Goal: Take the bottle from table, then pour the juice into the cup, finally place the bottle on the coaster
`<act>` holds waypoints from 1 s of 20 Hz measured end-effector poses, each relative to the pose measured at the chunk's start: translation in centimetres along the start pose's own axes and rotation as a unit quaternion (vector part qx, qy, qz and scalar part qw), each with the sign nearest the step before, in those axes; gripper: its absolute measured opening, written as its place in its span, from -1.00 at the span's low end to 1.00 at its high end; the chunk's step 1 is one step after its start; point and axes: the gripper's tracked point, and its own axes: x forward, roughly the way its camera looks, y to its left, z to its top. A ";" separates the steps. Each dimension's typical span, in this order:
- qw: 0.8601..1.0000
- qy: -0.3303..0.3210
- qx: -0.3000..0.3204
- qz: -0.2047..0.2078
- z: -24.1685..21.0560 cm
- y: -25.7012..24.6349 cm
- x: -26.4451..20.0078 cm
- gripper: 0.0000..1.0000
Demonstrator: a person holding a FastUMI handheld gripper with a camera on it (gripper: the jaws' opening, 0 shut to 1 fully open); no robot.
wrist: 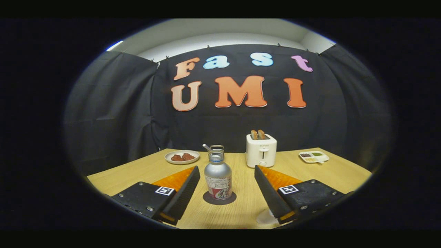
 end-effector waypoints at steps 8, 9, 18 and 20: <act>0.997 -0.075 0.003 0.004 6.2 -3.3 -7.3 0.89; 0.997 -0.083 0.004 0.000 6.5 -3.9 -8.2 0.89; 0.991 -0.131 0.021 -0.020 7.5 -7.9 -14.5 0.89; 0.991 -0.129 0.025 -0.023 7.4 -8.6 -15.4 0.88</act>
